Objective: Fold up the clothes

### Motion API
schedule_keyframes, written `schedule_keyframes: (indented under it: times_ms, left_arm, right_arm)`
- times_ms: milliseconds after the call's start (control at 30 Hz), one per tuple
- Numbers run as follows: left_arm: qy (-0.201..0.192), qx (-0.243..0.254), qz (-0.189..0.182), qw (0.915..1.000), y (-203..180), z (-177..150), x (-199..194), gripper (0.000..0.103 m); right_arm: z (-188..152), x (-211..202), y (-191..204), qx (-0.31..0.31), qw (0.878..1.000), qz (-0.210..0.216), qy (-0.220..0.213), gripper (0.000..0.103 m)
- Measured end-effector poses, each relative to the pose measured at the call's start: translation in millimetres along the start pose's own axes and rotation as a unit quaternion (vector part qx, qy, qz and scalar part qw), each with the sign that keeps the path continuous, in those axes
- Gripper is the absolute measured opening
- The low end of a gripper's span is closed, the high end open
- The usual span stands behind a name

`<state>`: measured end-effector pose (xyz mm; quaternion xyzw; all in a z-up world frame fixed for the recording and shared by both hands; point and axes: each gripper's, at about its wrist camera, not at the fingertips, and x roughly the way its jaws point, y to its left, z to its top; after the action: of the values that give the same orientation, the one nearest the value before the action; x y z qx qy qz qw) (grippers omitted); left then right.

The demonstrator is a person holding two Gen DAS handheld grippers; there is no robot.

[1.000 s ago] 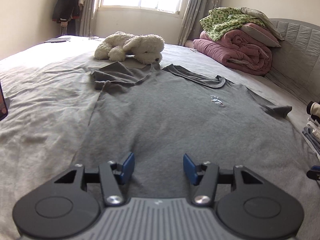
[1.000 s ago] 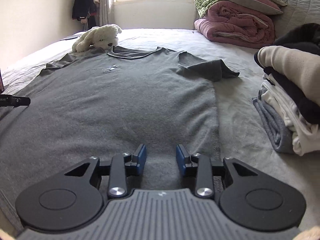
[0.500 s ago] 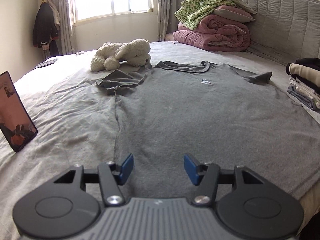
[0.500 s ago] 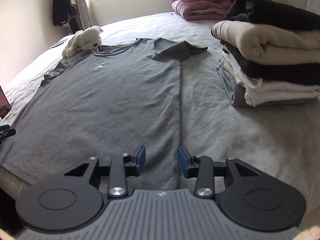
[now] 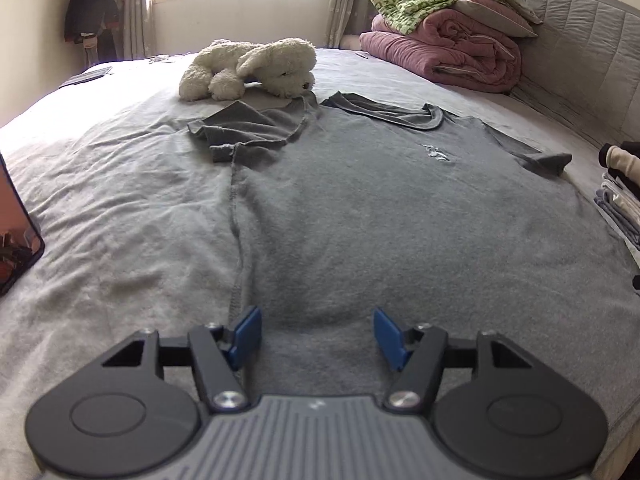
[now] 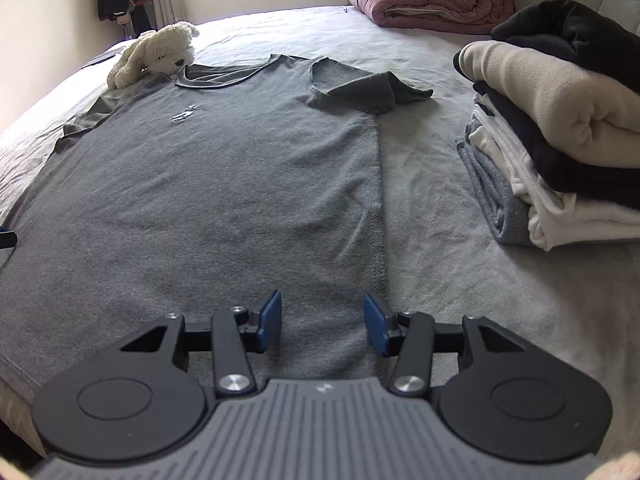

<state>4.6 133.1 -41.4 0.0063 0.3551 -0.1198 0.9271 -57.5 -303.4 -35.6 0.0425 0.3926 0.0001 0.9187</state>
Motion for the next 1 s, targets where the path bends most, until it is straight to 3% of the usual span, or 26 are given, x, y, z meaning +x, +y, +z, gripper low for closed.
schedule_keyframes:
  times_ms: [167,400,633,867,1000]
  left_arm:
    - [-0.025,-0.071,0.021,0.9970,32,31,25,0.064]
    - [-0.060,-0.165,0.044,0.9835,75,63,79,0.062]
    - [-0.095,-0.188,0.047,0.9764,102,94,121,0.061]
    - [-0.096,-0.195,0.037,0.9754,130,128,164,0.058]
    - [-0.102,-0.218,0.021,0.9704,146,140,182,0.054]
  right_arm:
    - [29,13,9,0.018,0.999,0.026,-0.026,0.050]
    - [72,67,59,-0.015,0.996,0.073,-0.052,0.050]
    - [113,128,112,-0.037,0.988,0.133,-0.065,0.049]
    - [156,186,179,-0.059,0.979,0.181,-0.072,0.047]
    - [173,213,208,-0.057,0.975,0.202,-0.073,0.044]
